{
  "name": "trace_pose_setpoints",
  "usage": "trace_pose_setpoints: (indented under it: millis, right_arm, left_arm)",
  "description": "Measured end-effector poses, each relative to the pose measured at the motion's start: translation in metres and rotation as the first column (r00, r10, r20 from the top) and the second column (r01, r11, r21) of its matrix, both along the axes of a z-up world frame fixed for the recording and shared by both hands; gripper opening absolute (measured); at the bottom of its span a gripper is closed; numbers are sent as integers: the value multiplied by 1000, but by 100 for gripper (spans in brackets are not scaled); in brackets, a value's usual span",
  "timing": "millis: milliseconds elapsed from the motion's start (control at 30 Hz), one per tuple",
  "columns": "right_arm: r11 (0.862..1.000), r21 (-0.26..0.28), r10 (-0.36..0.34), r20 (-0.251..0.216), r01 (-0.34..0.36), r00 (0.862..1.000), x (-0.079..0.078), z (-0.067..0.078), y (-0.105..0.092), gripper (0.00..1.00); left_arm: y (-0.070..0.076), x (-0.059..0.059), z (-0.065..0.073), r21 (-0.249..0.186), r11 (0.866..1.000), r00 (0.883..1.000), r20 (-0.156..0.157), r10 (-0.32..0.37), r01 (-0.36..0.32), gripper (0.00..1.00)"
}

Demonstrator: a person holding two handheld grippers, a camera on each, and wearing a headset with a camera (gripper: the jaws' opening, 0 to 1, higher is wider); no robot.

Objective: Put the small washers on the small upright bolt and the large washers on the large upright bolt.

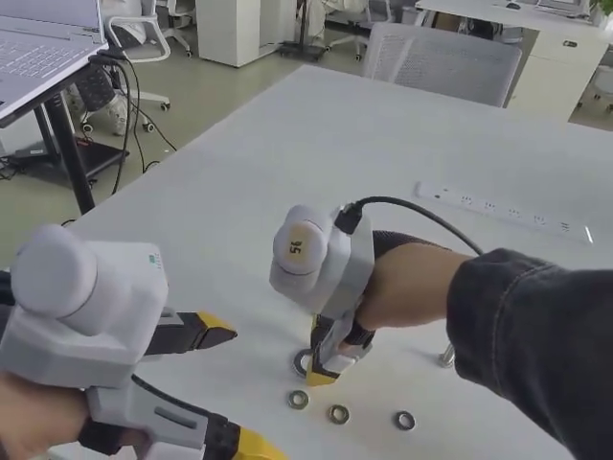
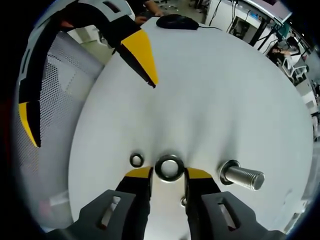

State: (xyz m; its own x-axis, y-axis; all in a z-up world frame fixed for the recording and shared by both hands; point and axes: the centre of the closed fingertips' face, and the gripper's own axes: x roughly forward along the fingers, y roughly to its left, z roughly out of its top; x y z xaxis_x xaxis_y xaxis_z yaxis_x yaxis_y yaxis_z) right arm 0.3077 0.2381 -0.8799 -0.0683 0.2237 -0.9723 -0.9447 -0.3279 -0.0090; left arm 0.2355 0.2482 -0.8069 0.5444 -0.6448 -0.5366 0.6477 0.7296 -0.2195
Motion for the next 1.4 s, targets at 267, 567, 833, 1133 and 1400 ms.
trace_pose_setpoints:
  millis: [267, 567, 833, 1133, 1400]
  right_arm:
    - [1000, 2, -6, -2, 6, 1000, 0, 0, 1, 25]
    - [1000, -4, -14, -7, 14, 1000, 0, 0, 0, 24]
    - [1000, -8, -21, -4, 21, 1000, 2, 4, -4, 24]
    - [999, -7, -48, 10, 48, 999, 12, 17, -16, 24]
    - [997, 4, -73, 24, 73, 997, 18, 29, -26, 24]
  left_arm:
    - [0, 0, 1, -3, 1000, 1000, 3, 4, -4, 85]
    - [0, 0, 0, -3, 1000, 1000, 0, 2, -2, 85]
    - [0, 0, -1, -3, 1000, 1000, 0, 0, 0, 85]
    - [-1, 0, -2, 1, 1000, 1000, 0, -4, 4, 85]
    - [-2, 0, -1, 3, 1000, 1000, 0, -6, 6, 85]
